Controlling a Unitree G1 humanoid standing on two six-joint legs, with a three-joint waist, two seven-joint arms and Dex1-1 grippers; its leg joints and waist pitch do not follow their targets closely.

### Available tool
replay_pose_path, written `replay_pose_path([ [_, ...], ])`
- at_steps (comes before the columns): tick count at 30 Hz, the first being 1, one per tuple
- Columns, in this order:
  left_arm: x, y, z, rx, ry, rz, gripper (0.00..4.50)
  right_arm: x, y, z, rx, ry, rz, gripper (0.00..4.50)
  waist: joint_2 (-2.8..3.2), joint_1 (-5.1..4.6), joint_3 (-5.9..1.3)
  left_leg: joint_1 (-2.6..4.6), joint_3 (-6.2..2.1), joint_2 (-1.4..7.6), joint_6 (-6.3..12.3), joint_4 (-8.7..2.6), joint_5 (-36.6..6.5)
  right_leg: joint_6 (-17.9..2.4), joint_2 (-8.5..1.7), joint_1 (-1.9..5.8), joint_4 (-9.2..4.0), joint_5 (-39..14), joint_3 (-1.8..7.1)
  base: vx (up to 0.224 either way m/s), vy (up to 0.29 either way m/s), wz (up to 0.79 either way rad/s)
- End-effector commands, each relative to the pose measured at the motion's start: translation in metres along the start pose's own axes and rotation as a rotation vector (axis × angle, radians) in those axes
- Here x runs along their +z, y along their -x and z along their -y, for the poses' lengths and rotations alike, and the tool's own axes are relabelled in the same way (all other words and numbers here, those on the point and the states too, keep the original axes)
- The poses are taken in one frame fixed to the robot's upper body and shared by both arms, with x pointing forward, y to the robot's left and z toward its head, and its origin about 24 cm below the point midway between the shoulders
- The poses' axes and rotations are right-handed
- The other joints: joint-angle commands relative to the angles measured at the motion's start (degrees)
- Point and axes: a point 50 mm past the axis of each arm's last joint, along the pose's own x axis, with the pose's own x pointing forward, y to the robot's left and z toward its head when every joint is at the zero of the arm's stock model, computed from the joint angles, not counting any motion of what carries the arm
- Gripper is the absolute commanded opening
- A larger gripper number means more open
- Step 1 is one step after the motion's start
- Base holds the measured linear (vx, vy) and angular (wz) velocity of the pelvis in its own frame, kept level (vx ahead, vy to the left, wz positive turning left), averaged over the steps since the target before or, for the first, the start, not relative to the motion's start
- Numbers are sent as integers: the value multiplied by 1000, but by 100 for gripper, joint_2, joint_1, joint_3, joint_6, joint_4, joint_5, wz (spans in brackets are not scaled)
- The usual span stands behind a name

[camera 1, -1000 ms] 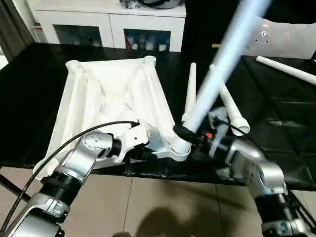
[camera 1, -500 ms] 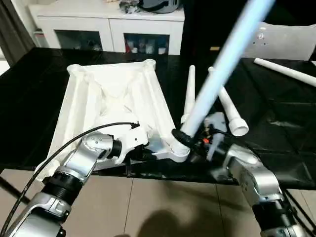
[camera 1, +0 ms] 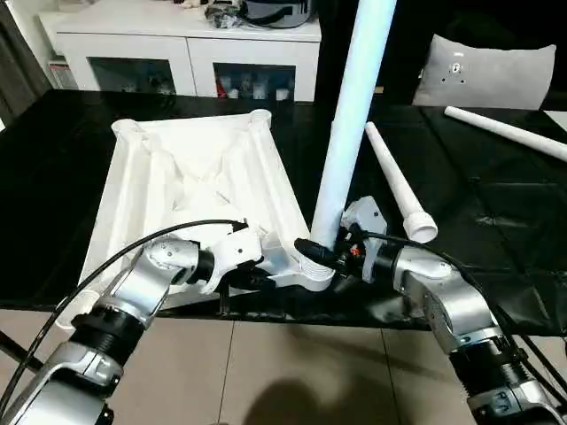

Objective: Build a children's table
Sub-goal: Insert table leg to table base

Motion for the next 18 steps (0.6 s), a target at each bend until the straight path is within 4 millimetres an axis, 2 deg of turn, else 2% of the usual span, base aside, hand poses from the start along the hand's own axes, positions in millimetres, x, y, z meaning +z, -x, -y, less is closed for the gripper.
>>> replay_pose_path([
  [1,11,6,-7,-22,-76,-10,0,-46,5,-11,15,-106,-200,189,64,0,-234,-21,-199,500,241,-490,-949,-224,-780,243,-628,-2700,453,0,0,0],
  [8,13,14,-19,-2,-84,-31,0,-48,2,-15,40,-116,-190,189,47,35,-242,-21,-197,508,243,-505,-871,-242,-789,251,-622,-2583,456,0,0,0],
  [12,10,21,-20,19,-51,-27,0,-46,-5,-14,7,-121,-181,189,43,21,-247,-36,-214,548,208,-525,-868,-360,-823,264,-582,-2380,471,0,0,0],
  [15,8,24,-13,43,-13,-4,0,-45,-9,-10,-68,-118,-179,189,54,-8,-227,-24,-209,533,171,-532,-969,-394,-821,253,-608,-2552,468,0,0,0],
  [16,8,24,-12,46,-6,1,0,-45,-10,-9,-81,-116,-179,189,57,-35,-225,-52,-234,572,100,-555,-991,-461,-854,276,-561,-2496,477,0,0,0],
  [17,9,24,-7,71,15,24,0,-44,-12,-8,-112,-122,-170,189,61,-48,-209,-58,-229,551,118,-562,-1023,-428,-829,267,-599,-2583,461,0,0,0],
  [18,10,24,1,126,55,55,0,-41,-17,-5,-161,-134,-148,189,96,-105,-225,-44,-245,571,44,-566,-1087,-496,-843,279,-564,-2492,470,0,0,0],
])
